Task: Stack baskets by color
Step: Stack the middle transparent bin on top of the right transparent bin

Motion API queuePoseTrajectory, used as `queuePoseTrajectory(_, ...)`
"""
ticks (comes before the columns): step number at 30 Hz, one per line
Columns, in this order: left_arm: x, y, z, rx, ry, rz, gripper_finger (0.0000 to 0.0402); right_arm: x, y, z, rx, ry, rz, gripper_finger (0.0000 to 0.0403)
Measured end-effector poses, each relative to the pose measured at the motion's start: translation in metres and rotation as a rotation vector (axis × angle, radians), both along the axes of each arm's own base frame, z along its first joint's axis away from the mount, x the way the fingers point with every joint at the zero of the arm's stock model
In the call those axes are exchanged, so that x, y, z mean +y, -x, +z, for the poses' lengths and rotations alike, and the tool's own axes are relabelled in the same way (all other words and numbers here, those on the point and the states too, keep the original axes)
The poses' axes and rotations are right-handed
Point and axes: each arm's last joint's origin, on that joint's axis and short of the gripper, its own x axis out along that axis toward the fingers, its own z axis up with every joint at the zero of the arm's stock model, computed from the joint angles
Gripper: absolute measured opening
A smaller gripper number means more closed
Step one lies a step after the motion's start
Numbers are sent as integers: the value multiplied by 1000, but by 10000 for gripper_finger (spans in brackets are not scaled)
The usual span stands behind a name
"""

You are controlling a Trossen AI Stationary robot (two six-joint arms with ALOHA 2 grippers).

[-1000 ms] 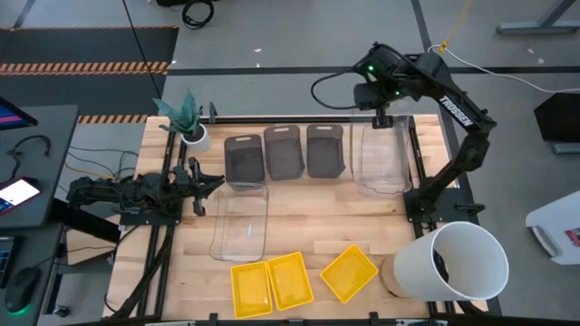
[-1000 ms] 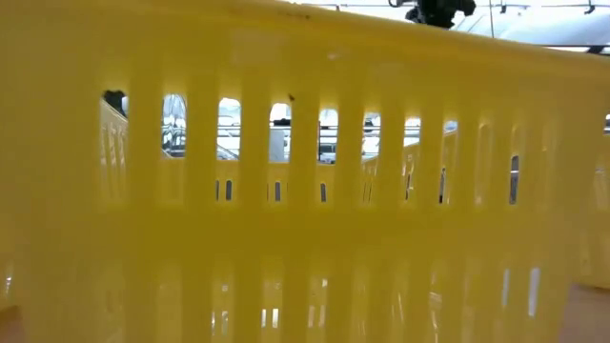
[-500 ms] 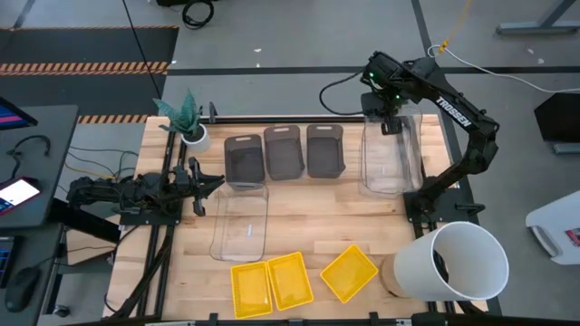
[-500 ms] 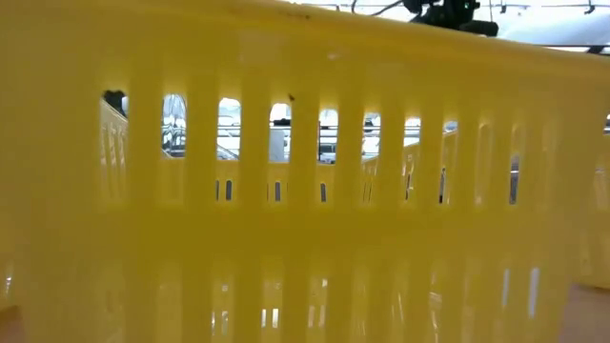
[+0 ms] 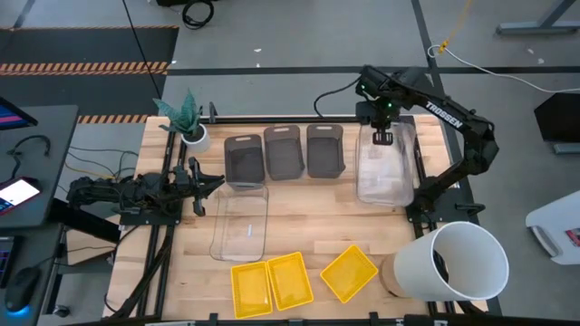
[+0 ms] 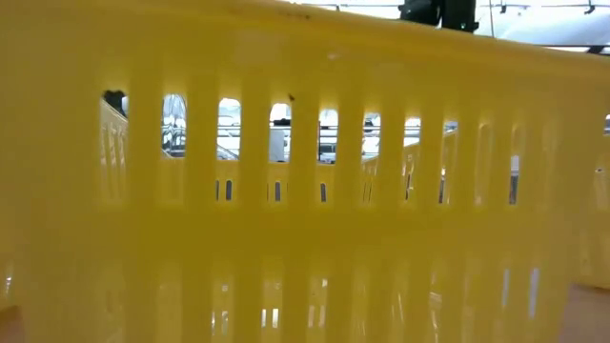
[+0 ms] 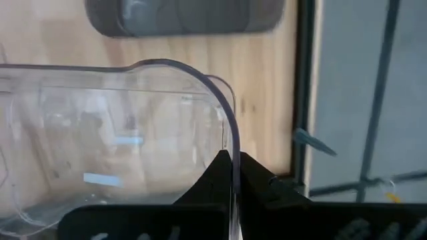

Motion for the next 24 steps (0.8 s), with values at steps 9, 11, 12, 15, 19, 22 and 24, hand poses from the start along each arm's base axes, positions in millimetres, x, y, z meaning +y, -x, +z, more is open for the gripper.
queuePoseTrajectory(9, 0, 0, 0, 0, 0, 0, 59, 1, -7, -33, 16, -60, 27, 12)
queuePoseTrajectory(11, 0, 0, 0, 0, 0, 0, 57, 1, -8, -41, 27, -73, 26, 18)
queuePoseTrajectory(12, 0, 0, 0, 0, 0, 0, 55, 1, -8, -45, 31, -74, 21, 22)
queuePoseTrajectory(15, 0, 0, 0, 0, 0, 0, 52, 1, -8, -54, 46, -79, -2, 44)
queuePoseTrajectory(19, 0, 0, 0, 0, 0, 0, 53, 0, -8, -64, 50, -72, -22, 84)
queuePoseTrajectory(22, 0, 0, 0, 0, 0, 0, 57, -2, -9, -64, 64, -34, -56, 114)
queuePoseTrajectory(24, 0, 0, 0, 0, 0, -1, 59, -3, -9, -60, 66, -6, -82, 130)
